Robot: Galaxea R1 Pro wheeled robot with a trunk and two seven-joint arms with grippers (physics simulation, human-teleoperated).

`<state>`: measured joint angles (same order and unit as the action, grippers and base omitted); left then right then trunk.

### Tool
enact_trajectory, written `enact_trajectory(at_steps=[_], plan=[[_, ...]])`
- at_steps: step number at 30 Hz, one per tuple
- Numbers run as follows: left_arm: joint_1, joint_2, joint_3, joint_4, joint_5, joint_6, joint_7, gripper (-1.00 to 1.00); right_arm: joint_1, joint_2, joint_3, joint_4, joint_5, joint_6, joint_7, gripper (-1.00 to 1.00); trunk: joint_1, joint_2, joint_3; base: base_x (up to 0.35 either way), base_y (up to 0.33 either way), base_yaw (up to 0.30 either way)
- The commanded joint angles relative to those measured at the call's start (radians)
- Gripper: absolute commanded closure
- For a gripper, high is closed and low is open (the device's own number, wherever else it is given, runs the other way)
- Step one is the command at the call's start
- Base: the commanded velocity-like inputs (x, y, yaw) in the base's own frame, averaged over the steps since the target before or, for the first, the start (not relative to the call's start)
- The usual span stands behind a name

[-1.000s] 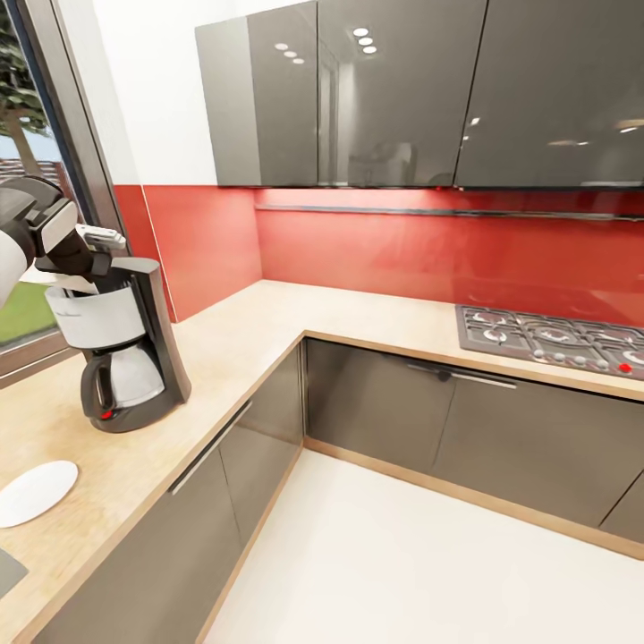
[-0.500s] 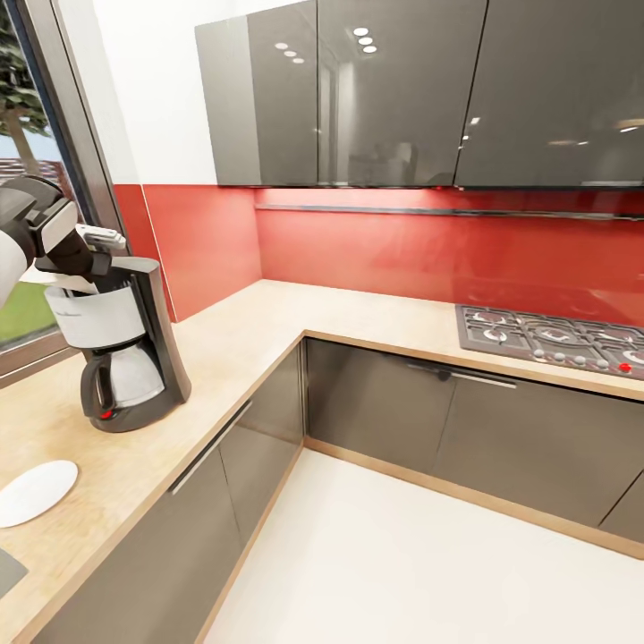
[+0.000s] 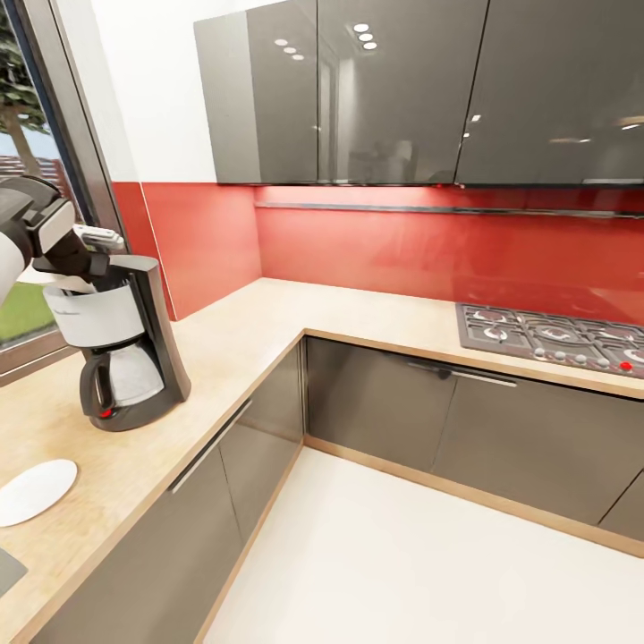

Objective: Set up a coffee station on the kitchen countertop: keep the coffee maker on the countertop, move the bottle of coffee from the kitchen shelf to the counter next to the coffee maker, place a paper coffee filter on top of the coffee maker, put the saucer next to the coffee maker with the coffee cup on the saucer, and place the electric kettle next to the coffee maker.

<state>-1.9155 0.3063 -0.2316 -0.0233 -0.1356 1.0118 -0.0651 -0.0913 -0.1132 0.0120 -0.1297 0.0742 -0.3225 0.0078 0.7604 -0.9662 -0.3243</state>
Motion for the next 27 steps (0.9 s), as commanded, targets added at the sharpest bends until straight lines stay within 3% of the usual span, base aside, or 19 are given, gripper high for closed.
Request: enact_trajectory(at_steps=[1, 8, 9, 27], plan=[[0.0, 0.0, 0.0, -0.001, -0.012, 0.004, -0.008, 1.0, -0.001, 0.0, 0.0, 0.001, 0.007, -0.003, 0.0, -1.0, 0.0, -0.001, -0.001, 0.0, 0.0, 0.0], [0.0, 0.002, 0.0, -0.001, -0.012, 0.004, -0.007, 1.0, -0.001, 0.0, 0.0, 0.001, 0.007, -0.003, 0.0, -1.0, 0.0, -0.001, -0.001, 0.0, 0.0, 0.0], [0.0, 0.002, 0.0, -0.001, -0.012, 0.004, -0.007, -1.0, -0.001, 0.0, 0.0, 0.001, 0.007, -0.003, 0.0, -1.0, 0.0, -0.001, -0.001, 0.0, 0.0, 0.0], [0.0, 0.002, 0.0, -0.001, -0.012, 0.004, -0.007, -1.0, -0.001, 0.0, 0.0, 0.001, 0.007, -0.004, 0.0, -1.0, 0.0, -0.001, -0.001, 0.0, 0.0, 0.0]])
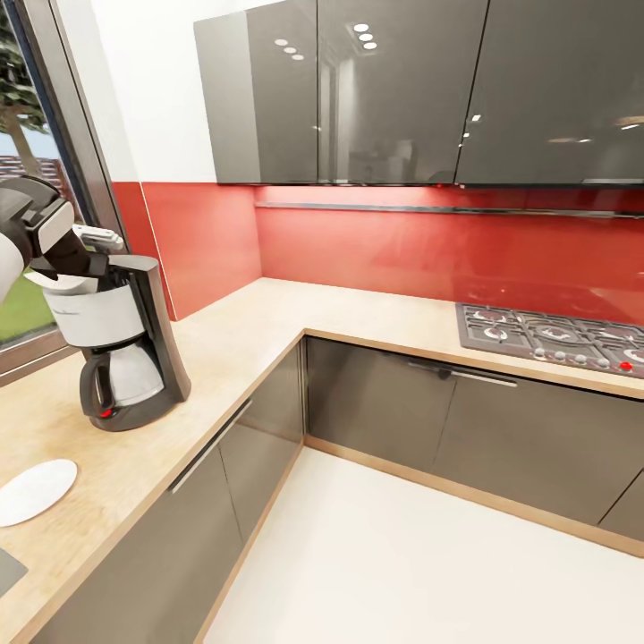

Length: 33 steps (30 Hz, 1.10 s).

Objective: Set up a coffee station on the kitchen countertop: keep the coffee maker on the countertop, move the bottle of coffee from the kitchen shelf to the counter next to the coffee maker, place a paper coffee filter on top of the coffee maker, put the saucer next to the coffee maker with the coffee cup on the saucer, and place the electric kettle next to the coffee maker.

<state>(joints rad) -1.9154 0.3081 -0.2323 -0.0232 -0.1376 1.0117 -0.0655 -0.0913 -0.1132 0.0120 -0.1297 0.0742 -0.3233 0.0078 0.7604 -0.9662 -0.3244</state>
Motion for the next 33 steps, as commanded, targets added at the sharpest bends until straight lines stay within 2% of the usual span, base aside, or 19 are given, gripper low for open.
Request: enact_trajectory(at_steps=[1, 14, 33], plan=[[-0.001, 0.0, 0.001, -0.001, -0.01, 0.004, -0.007, -1.0, -0.001, 0.0, 0.0, 0.001, 0.007, -0.003, 0.0, -1.0, 0.0, -0.001, -0.001, 0.0, 0.0, 0.0], [-0.001, 0.0, 0.001, -0.003, -0.01, 0.004, -0.007, -1.0, -0.001, -0.001, 0.0, 0.001, 0.007, -0.003, 0.0, -1.0, 0.0, -0.001, 0.0, 0.0, 0.0, 0.0], [-0.001, -0.001, -0.001, -0.006, -0.01, 0.004, -0.008, -1.0, -0.001, 0.0, 0.0, 0.001, 0.007, -0.003, 0.0, -1.0, 0.0, -0.001, 0.027, 0.0, 0.0, 0.0]])
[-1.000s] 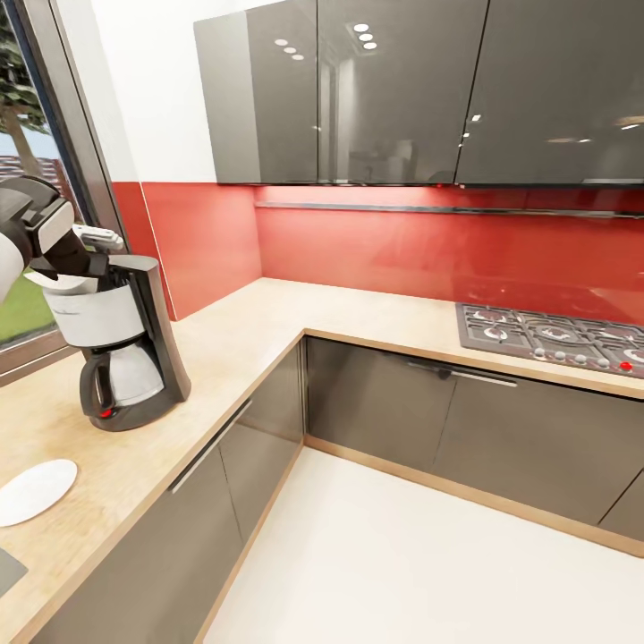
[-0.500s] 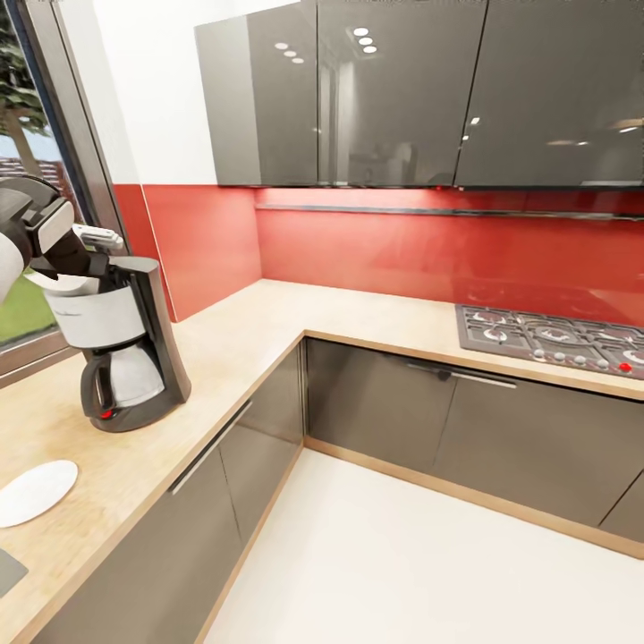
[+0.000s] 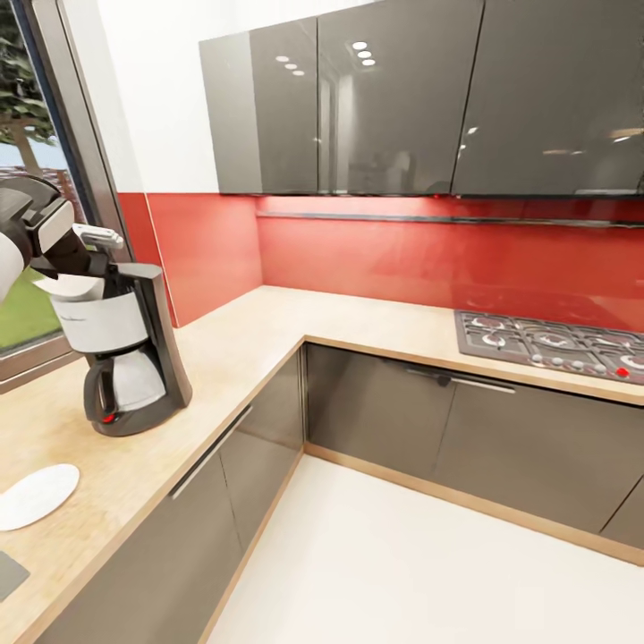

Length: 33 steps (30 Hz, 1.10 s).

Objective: Set up a coffee station on the kitchen countertop: keep the coffee maker on the countertop, move the bottle of coffee from the kitchen shelf to the counter next to the coffee maker, place a paper coffee filter on top of the coffee maker, put the saucer next to the coffee maker with the coffee cup on the saucer, and place the electric kettle next to the coffee maker.

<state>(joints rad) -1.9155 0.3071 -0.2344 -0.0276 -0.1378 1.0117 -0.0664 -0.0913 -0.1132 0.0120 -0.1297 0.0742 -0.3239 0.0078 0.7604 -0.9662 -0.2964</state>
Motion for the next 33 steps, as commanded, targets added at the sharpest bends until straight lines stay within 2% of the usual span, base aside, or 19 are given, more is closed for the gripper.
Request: enact_trajectory(at_steps=[1, 12, 23, 26, 28, 30, 33], plan=[[0.0, 0.0, 0.001, -0.002, -0.009, 0.004, -0.007, -1.0, -0.001, 0.0, 0.0, 0.001, 0.007, -0.003, 0.0, -1.0, 0.0, -0.001, 0.0, 0.0, 0.0, 0.0], [0.0, 0.0, -0.003, -0.012, -0.008, 0.004, -0.007, -1.0, -0.001, 0.0, 0.0, 0.001, 0.007, -0.003, 0.0, -1.0, 0.0, -0.001, 0.017, 0.0, 0.0, 0.0], [0.0, -0.001, -0.001, -0.106, -0.002, 0.004, -0.01, -1.0, -0.001, 0.0, 0.0, 0.001, 0.007, -0.003, 0.0, -1.0, 0.0, -0.001, 0.034, 0.0, 0.0, 0.0], [0.0, 0.0, 0.035, -0.147, 0.001, 0.004, -0.01, -1.0, -0.001, 0.0, 0.0, 0.001, 0.007, -0.003, 0.0, -1.0, 0.0, -0.001, 0.038, 0.0, 0.0, 0.0], [0.0, 0.0, 0.104, -0.172, 0.002, 0.004, -0.01, -1.0, -0.001, 0.0, 0.0, 0.001, 0.007, -0.003, 0.0, -1.0, 0.0, -0.001, 0.041, 0.0, 0.0, 0.0], [0.0, 0.001, 0.151, -0.184, 0.002, 0.003, -0.01, -1.0, -0.001, 0.0, 0.0, 0.001, 0.007, -0.003, 0.0, -1.0, 0.0, -0.001, 0.044, 0.0, 0.0, 0.0], [0.0, 0.001, 0.178, -0.19, 0.002, 0.003, -0.01, -1.0, -0.001, 0.0, 0.0, 0.001, 0.007, -0.003, 0.0, -1.0, 0.0, -0.001, 0.047, -0.025, -0.013, 0.0]])
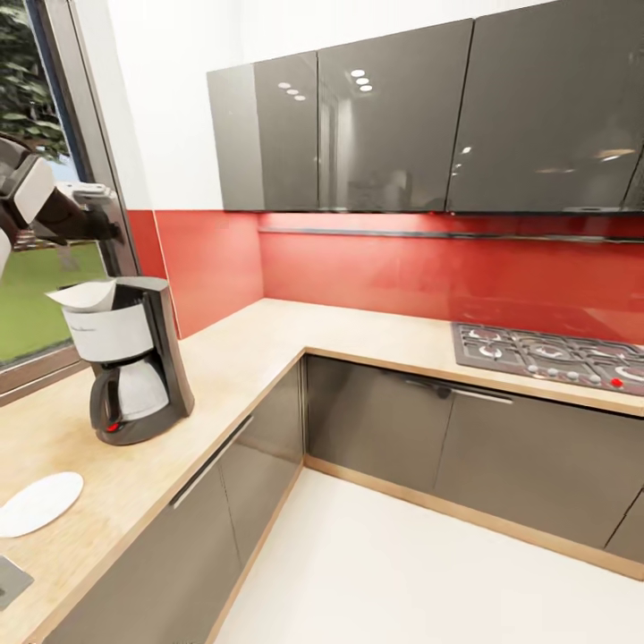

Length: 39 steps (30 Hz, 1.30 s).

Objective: Set up a coffee station on the kitchen countertop: keep the coffee maker on the countertop, move the bottle of coffee from the kitchen shelf to the counter next to the coffee maker, place a paper coffee filter on top of the coffee maker, put the saucer next to the coffee maker with the coffee cup on the saucer, and place the electric kettle next to the coffee maker.

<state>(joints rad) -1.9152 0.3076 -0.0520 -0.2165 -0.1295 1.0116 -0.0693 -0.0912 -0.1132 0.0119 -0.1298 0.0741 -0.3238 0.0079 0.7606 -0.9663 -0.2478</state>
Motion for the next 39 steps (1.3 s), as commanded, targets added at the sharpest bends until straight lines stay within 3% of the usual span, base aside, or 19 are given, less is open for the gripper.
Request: enact_trajectory(at_steps=[1, 16, 29, 32, 36, 39], plan=[[-0.001, 0.001, 0.005, -0.003, -0.006, 0.003, -0.007, -1.0, -0.001, 0.0, 0.0, 0.001, 0.007, -0.003, 0.0, -1.0, 0.0, -0.001, -0.001, -0.095, -0.093, 0.0], [-0.001, -0.001, 0.022, -0.007, -0.006, 0.002, -0.007, -1.0, -0.001, -0.001, 0.0, 0.001, 0.007, -0.003, 0.0, -1.0, 0.0, -0.001, 0.0, -0.053, -0.089, 0.005], [-0.001, -0.01, 0.035, -0.028, 0.004, 0.002, -0.008, -1.0, -0.001, 0.0, 0.0, 0.001, 0.007, -0.003, 0.0, -1.0, 0.0, -0.001, 0.0, 0.006, -0.013, 0.236], [-0.001, -0.015, 0.061, -0.088, 0.051, 0.003, -0.009, -1.0, -0.001, -0.001, 0.0, 0.001, 0.007, -0.003, 0.0, -1.0, 0.0, -0.001, 0.0, 0.0, 0.0, 0.076], [-0.001, -0.018, 0.073, -0.15, 0.15, 0.004, -0.009, -1.0, -0.001, -0.001, 0.0, 0.001, 0.007, -0.003, 0.0, -1.0, 0.0, -0.001, 0.0, 0.0, 0.0, 0.025], [-0.001, -0.029, 0.074, -0.185, 0.186, 0.004, -0.009, -1.0, -0.001, -0.002, 0.0, 0.001, 0.007, -0.003, 0.0, -1.0, 0.0, -0.001, 0.0, 0.0, 0.0, 0.008]])
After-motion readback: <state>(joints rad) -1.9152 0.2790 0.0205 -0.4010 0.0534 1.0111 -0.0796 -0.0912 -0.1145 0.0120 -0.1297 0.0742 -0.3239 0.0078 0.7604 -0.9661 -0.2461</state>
